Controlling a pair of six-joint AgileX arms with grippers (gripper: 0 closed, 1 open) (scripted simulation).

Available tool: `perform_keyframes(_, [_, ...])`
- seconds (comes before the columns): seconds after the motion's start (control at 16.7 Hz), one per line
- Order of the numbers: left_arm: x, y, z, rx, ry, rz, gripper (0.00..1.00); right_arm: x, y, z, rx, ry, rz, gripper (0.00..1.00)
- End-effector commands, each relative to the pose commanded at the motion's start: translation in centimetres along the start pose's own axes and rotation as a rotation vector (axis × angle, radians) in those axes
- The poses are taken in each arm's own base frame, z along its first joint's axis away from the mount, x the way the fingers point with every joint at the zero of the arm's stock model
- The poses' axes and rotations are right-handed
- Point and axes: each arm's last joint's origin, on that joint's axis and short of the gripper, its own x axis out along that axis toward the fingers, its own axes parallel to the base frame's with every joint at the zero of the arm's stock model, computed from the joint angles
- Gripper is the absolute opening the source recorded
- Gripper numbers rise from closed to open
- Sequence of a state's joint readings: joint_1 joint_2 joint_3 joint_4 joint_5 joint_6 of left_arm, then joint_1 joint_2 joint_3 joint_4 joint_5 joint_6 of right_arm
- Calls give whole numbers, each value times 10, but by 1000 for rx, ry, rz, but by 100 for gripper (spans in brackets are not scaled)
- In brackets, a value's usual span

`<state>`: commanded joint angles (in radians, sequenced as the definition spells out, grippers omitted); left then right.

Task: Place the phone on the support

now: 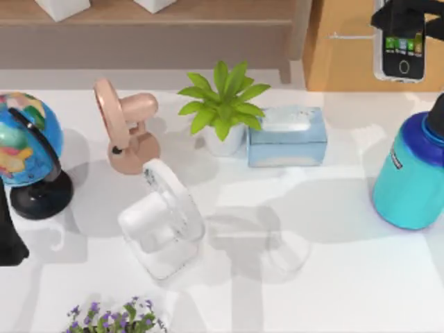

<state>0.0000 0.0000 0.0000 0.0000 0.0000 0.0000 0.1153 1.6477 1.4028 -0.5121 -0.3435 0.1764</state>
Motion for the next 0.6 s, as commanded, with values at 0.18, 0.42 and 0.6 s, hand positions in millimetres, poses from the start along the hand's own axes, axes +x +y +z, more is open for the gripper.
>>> perform_keyframes(0.18, [0,0,0,0,0,0,100,-45,-84,-3,-68,-127,-43,0])
perform_keyframes(0.42, [0,0,0,0,0,0,100,-106,-168,-49,-165,-255,-111,0])
perform_keyframes(0.6, [0,0,0,0,0,0,100,-139,-202,-96,-239,-326,-153,0])
